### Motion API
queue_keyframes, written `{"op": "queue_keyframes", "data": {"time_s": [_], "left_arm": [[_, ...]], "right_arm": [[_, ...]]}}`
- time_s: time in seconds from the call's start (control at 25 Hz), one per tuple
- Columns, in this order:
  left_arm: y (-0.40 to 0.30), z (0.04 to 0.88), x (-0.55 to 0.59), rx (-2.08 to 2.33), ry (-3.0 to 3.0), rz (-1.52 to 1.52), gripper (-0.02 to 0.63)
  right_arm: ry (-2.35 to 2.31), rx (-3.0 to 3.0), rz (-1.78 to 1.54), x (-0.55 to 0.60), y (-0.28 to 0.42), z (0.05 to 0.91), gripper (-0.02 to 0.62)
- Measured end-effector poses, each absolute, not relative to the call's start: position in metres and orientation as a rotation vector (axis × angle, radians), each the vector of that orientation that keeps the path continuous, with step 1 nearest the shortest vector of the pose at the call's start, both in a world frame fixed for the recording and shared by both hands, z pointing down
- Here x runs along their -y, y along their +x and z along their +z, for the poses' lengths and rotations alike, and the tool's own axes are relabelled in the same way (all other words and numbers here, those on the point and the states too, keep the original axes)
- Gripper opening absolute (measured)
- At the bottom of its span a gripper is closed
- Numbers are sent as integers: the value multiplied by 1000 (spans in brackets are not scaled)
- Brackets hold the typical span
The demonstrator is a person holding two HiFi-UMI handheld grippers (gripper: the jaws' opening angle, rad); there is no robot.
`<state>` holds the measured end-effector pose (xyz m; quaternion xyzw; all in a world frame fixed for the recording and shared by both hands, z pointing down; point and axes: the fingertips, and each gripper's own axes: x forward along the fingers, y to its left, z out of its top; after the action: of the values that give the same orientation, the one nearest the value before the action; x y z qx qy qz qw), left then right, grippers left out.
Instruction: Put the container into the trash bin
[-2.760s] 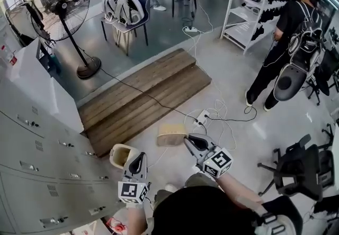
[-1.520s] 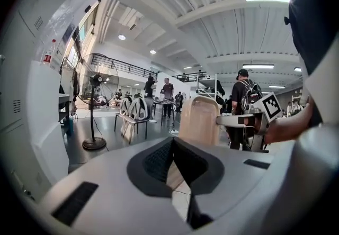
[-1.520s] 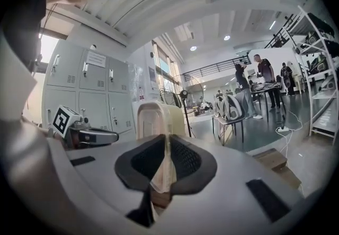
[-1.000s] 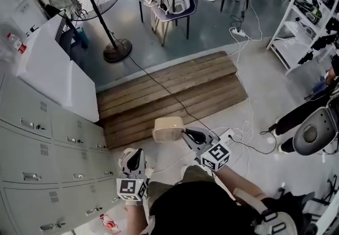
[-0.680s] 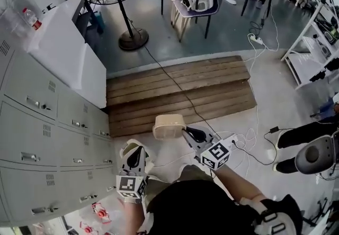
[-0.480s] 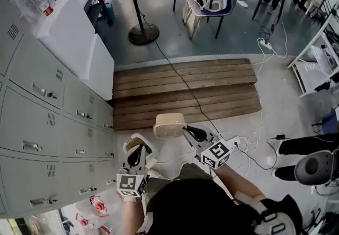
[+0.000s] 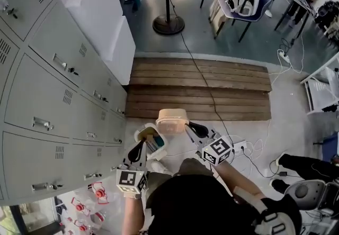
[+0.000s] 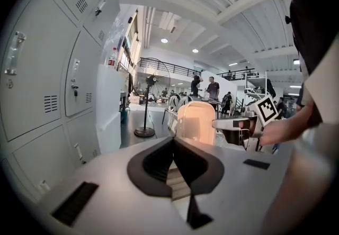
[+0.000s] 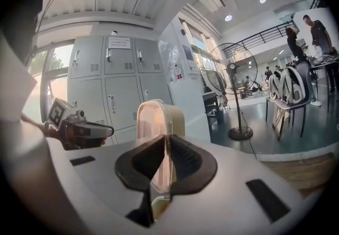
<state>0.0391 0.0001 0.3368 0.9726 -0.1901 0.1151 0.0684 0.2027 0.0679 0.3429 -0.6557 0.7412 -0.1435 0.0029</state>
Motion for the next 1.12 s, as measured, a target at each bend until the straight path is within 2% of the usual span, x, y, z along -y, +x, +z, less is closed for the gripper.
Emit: {"op": "queue_keyframes", "data": {"time_s": [0.64,1.12], "left_arm": [[-73,378,85,689,2804,406,8],[-111,423,113,658,2729,505,8]], "right_arm": [[-2012,-2450,-580,38,107,391,48],[-2051,-2540,-694,70,57,451,48]]}}
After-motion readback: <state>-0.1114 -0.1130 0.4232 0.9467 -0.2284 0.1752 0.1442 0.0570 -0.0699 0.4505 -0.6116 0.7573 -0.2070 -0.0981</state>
